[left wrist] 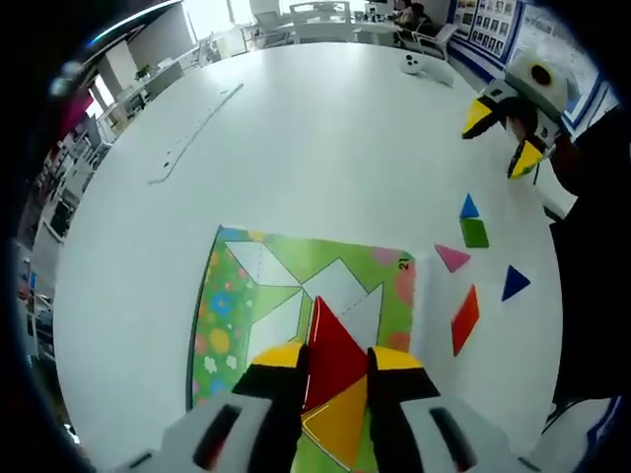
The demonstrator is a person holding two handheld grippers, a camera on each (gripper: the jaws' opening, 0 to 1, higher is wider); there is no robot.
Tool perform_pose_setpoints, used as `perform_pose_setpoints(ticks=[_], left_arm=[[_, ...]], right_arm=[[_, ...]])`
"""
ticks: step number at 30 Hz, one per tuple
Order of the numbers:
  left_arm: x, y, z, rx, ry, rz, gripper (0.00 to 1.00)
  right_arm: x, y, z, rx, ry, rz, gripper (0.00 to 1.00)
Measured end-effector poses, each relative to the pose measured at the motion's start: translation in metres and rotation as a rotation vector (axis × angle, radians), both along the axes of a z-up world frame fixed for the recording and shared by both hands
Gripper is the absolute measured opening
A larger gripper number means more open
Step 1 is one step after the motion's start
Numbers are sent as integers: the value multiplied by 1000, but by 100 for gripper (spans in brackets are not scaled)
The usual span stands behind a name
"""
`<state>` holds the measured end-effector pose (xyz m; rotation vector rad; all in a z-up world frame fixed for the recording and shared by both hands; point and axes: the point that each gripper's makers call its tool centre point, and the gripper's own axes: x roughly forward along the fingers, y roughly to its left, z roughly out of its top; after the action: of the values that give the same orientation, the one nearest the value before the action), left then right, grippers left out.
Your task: Pick up the tangram pieces one by one and place each piece onto its matching region on the pattern sheet, fitting the shapes together until the outline on the sheet is completely filled by the tangram pieces
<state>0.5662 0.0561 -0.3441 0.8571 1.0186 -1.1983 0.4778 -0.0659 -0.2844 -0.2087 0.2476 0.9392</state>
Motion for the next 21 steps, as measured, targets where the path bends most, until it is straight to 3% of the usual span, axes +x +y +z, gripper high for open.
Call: perform_pose_setpoints(ticks=[6,9,12,15,21], left_arm=[[0,0,-1,5,0,-3,26],[1,0,-1,2,1,-3,26],[1,0,-1,-4,3,-5,26],[1,-1,-1,-6,5,-7,26],[1,-1,-1,-17,9,-6,26]], right_arm=[[30,58,-24,-176,6,159,25],[35,74,-33,-227,21,201,22],[40,75,-42,-314,18,205,17],[37,79,-42,-337,20,231,11],[32,89,-51,-431,31,312,12]])
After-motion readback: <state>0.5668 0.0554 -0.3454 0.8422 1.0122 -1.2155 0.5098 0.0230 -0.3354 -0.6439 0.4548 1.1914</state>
